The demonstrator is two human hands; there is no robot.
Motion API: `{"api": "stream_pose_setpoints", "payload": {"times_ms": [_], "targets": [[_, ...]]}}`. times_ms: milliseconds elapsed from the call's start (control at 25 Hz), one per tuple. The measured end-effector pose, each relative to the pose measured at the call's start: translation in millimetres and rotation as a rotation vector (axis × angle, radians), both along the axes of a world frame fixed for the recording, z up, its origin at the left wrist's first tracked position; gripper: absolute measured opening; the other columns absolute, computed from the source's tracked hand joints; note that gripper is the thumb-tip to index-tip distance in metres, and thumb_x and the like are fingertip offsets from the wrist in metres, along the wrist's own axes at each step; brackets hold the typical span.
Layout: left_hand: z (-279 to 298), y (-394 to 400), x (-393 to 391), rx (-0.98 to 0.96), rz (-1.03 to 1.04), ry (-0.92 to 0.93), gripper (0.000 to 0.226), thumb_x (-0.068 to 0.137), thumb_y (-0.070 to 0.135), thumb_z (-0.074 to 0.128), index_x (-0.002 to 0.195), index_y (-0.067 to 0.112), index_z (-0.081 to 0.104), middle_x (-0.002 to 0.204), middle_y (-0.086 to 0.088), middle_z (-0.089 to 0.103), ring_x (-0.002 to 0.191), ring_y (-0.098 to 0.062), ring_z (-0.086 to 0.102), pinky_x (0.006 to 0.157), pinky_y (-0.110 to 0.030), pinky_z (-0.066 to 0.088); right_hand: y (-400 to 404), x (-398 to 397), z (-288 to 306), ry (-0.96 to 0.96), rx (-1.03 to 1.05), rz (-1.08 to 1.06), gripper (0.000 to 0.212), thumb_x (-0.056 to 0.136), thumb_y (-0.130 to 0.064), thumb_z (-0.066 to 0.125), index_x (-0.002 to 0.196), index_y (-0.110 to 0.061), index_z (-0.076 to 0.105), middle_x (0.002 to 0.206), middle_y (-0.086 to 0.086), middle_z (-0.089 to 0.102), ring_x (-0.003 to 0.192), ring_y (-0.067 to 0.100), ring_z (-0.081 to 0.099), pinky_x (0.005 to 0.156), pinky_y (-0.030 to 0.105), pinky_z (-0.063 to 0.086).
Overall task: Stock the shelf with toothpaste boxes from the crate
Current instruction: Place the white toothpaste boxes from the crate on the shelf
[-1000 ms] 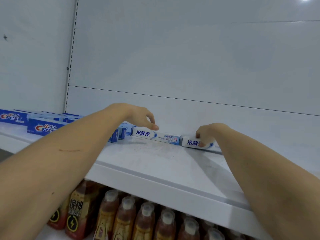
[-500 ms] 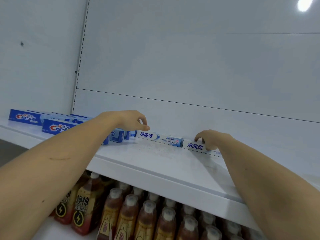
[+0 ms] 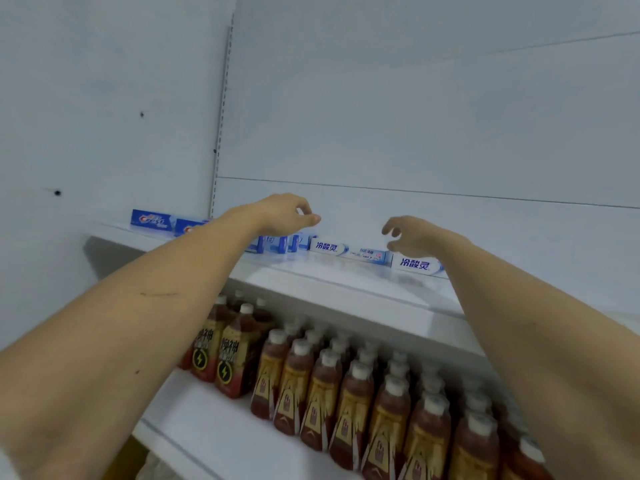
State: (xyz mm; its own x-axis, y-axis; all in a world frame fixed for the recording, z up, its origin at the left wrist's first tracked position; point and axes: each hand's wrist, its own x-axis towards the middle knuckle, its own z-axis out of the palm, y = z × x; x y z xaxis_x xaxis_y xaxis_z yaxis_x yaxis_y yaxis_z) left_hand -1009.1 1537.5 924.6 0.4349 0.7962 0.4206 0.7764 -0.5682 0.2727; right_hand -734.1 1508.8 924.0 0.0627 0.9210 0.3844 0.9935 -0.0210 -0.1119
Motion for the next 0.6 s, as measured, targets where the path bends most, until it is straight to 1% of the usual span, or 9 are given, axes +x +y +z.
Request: {"api": "stream_pose_setpoints", "payload": {"times_ms": [120,200,280,320,360,400,480,520,600], "targets": [[-26,-26,-7,-0.027,0.047,-0.123,0.049,0.099,0.054,0.039,0.133,0.022,0.053,0.141,-0.006,0.052,0.122,-0.026,0.051,0.1,-0.039,0.04,-25,-46,-4,0.215,0.15,0.211,0.033,0.093,-0.02,0.057,0.126,-0.019,0.058,0.125,0.004,0.057,0.099,0.021,0.058,0.082,0.029,0.042],[-40,-39,-16,-0.047,0.047,-0.191,0.05,0.1,0.053,0.037,0.135,0.02,0.051,0.141,-0.007,0.053,0.123,-0.026,0.052,0.097,-0.037,0.039,-45,-72,-9,0.399,0.233,0.319,0.032,0.093,-0.023,0.056,0.125,-0.019,0.059,0.124,0.004,0.059,0.101,0.02,0.059,0.082,0.03,0.046],[-51,-48,-30,-0.078,0.029,-0.283,0.05,0.101,0.051,0.036,0.136,0.018,0.052,0.142,-0.008,0.052,0.125,-0.025,0.051,0.095,-0.033,0.037,-66,-98,-19,0.579,0.234,0.412,0.033,0.095,-0.028,0.055,0.127,-0.02,0.058,0.124,0.001,0.059,0.103,0.016,0.059,0.079,0.024,0.048],[-56,-51,-37,-0.095,0.016,-0.331,0.05,0.102,0.05,0.035,0.136,0.017,0.052,0.142,-0.007,0.052,0.126,-0.024,0.05,0.094,-0.032,0.035,-77,-112,-25,0.637,0.21,0.452,0.035,0.096,-0.031,0.055,0.129,-0.02,0.057,0.124,-0.001,0.058,0.104,0.013,0.058,0.076,0.021,0.046],[-61,-55,-45,-0.109,0.004,-0.374,0.051,0.102,0.05,0.034,0.137,0.016,0.051,0.143,-0.007,0.051,0.128,-0.023,0.048,0.094,-0.032,0.034,-87,-128,-32,0.676,0.191,0.49,0.036,0.097,-0.034,0.054,0.13,-0.021,0.056,0.124,-0.003,0.058,0.106,0.01,0.057,0.078,0.019,0.044],[-67,-59,-53,-0.119,-0.01,-0.411,0.053,0.103,0.05,0.033,0.138,0.015,0.05,0.143,-0.006,0.05,0.13,-0.023,0.047,0.096,-0.032,0.034,-95,-143,-39,0.71,0.186,0.522,0.037,0.098,-0.037,0.052,0.131,-0.022,0.056,0.124,-0.005,0.058,0.109,0.009,0.056,0.082,0.02,0.043],[-83,-66,-71,-0.144,-0.042,-0.5,0.054,0.103,0.049,0.032,0.14,0.015,0.049,0.144,-0.005,0.05,0.132,-0.022,0.045,0.103,-0.034,0.033,-106,-174,-59,0.815,0.191,0.562,0.039,0.1,-0.041,0.047,0.132,-0.021,0.056,0.126,-0.006,0.059,0.115,0.009,0.055,0.095,0.027,0.044],[-94,-71,-81,-0.165,-0.06,-0.563,0.053,0.103,0.049,0.031,0.14,0.015,0.051,0.142,-0.005,0.051,0.132,-0.021,0.045,0.105,-0.035,0.034,-107,-188,-72,0.88,0.184,0.562,0.04,0.1,-0.043,0.044,0.132,-0.021,0.056,0.127,-0.006,0.059,0.117,0.01,0.055,0.098,0.032,0.044],[-126,-80,-108,-0.223,-0.092,-0.673,0.05,0.103,0.046,0.03,0.135,0.017,0.055,0.139,-0.002,0.055,0.129,-0.018,0.047,0.107,-0.034,0.035,-108,-220,-110,0.986,0.147,0.519,0.043,0.101,-0.047,0.039,0.131,-0.022,0.055,0.129,-0.005,0.059,0.118,0.012,0.055,0.1,0.036,0.045]]}}
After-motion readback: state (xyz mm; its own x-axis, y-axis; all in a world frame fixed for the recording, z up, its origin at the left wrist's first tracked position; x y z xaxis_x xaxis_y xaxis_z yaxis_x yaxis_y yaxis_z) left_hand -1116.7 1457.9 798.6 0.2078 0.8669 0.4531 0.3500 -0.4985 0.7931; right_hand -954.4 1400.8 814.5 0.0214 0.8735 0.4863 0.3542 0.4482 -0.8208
